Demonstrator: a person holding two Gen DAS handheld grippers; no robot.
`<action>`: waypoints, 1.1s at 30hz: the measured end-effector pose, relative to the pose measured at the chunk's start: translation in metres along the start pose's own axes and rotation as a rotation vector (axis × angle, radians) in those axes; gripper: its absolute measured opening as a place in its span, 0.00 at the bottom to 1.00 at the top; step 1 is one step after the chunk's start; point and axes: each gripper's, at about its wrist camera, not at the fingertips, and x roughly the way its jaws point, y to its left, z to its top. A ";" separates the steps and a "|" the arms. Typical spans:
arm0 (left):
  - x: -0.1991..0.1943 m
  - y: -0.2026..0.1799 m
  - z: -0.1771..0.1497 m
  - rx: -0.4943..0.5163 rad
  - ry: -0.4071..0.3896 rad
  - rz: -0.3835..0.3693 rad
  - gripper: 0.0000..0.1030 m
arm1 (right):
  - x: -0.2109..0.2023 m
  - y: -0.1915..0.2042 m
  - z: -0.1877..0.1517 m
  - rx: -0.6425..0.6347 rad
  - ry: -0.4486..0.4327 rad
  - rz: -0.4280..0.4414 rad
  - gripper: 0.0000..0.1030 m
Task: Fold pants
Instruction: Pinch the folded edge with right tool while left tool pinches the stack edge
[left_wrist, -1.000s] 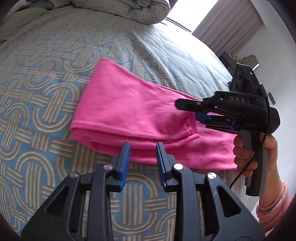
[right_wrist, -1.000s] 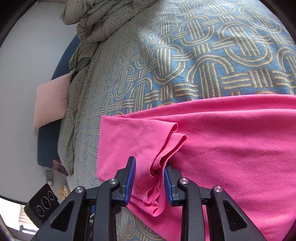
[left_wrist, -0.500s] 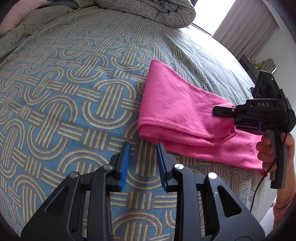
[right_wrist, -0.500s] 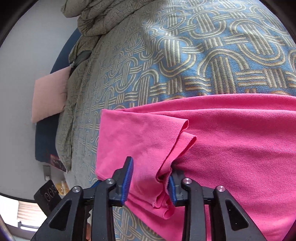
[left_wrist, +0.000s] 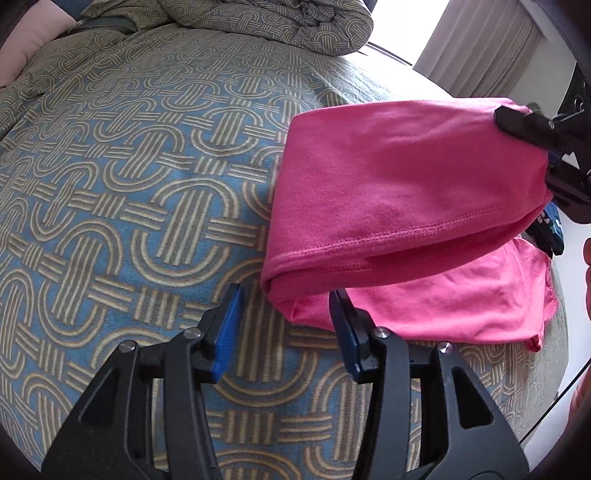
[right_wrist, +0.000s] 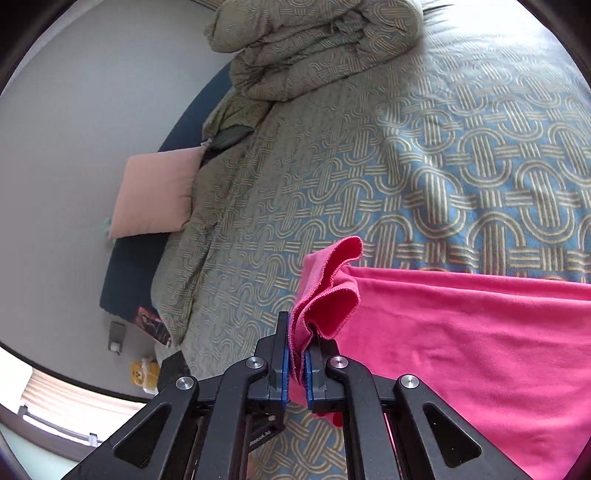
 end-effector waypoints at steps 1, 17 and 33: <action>0.001 -0.003 0.000 0.012 0.000 0.002 0.51 | -0.003 0.004 0.000 -0.011 -0.005 -0.003 0.05; -0.003 -0.016 0.004 0.101 -0.069 0.034 0.07 | -0.041 -0.002 -0.011 -0.007 -0.080 -0.056 0.05; -0.007 -0.066 -0.001 0.256 -0.054 0.021 0.08 | -0.087 -0.054 -0.024 0.085 -0.146 -0.095 0.05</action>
